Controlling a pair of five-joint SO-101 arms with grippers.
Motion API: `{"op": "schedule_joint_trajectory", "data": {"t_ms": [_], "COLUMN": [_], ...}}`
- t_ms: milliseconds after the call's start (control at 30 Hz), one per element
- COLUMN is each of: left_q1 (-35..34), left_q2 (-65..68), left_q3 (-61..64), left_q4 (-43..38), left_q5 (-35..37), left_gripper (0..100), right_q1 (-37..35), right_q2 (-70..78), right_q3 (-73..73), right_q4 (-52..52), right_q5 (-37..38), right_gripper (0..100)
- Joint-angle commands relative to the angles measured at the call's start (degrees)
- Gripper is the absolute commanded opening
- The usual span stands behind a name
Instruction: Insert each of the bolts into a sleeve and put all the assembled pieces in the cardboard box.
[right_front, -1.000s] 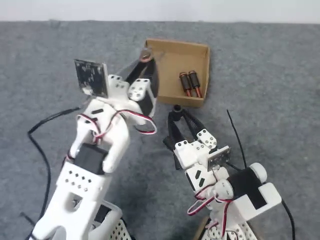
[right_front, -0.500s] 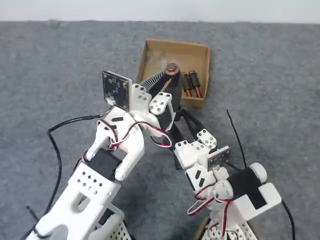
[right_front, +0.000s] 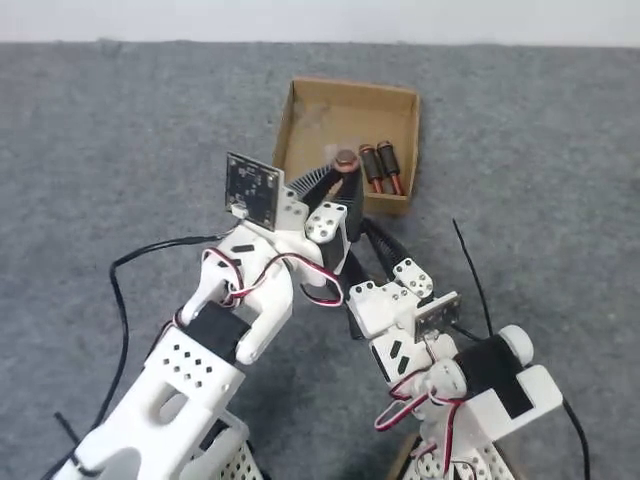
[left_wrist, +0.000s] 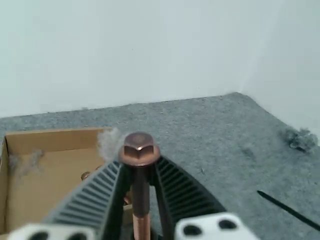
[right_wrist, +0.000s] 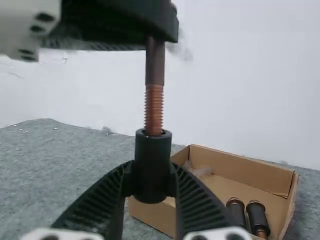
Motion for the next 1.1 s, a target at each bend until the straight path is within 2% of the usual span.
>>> {"op": "schedule_joint_trajectory", "data": {"t_ms": [0, 600, 967, 1067], "left_q1": [0.09, 0.35, -0.09, -0.09], "left_q2": [-2.73, -2.73, -2.73, -2.81], "left_q3": [-0.84, 10.24, 12.00, 12.00], "left_q4": [-1.93, -1.85, -2.11, -2.11], "left_q5": [-1.58, -1.93, -1.93, -1.93], "left_gripper": [1, 1, 1, 6], "right_q1": [-0.22, -0.13, -0.04, -0.04], "right_q2": [-0.13, -0.13, -0.13, -0.13], "right_q3": [1.32, 1.32, 1.32, 1.32], "right_q4": [0.04, 1.98, 2.07, 2.07], "right_q5": [-0.62, -0.44, -0.35, -0.35], "right_gripper": [0.7, 0.7, 0.7, 0.7]}}
